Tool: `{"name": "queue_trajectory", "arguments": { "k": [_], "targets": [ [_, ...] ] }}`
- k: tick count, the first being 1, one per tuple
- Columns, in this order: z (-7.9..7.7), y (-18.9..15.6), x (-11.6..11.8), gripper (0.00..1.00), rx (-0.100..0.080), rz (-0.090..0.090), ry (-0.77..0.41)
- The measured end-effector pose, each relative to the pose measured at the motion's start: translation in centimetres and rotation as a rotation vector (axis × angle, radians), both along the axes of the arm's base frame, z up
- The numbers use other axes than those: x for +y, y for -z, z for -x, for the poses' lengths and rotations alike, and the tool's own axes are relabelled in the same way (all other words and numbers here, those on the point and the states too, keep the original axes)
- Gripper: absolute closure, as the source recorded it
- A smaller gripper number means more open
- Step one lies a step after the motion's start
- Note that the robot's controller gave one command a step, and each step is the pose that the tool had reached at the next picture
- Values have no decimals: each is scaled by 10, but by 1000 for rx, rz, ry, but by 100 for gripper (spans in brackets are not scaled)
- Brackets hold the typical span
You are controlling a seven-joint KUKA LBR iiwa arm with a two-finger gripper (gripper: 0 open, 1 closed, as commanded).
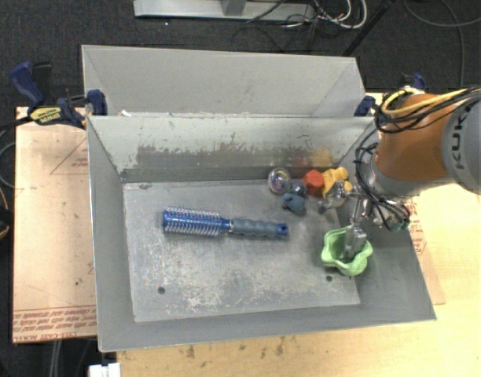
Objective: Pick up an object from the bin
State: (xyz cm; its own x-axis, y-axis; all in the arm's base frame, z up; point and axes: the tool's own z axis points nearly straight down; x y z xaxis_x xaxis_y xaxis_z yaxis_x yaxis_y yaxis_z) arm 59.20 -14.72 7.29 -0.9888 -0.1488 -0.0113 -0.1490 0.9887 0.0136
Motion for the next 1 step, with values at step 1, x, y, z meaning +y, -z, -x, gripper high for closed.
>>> {"name": "queue_trajectory", "arguments": {
  "k": [1],
  "targets": [
    [46, -2, 1, 0, -7, 10, 14]
  ]
}}
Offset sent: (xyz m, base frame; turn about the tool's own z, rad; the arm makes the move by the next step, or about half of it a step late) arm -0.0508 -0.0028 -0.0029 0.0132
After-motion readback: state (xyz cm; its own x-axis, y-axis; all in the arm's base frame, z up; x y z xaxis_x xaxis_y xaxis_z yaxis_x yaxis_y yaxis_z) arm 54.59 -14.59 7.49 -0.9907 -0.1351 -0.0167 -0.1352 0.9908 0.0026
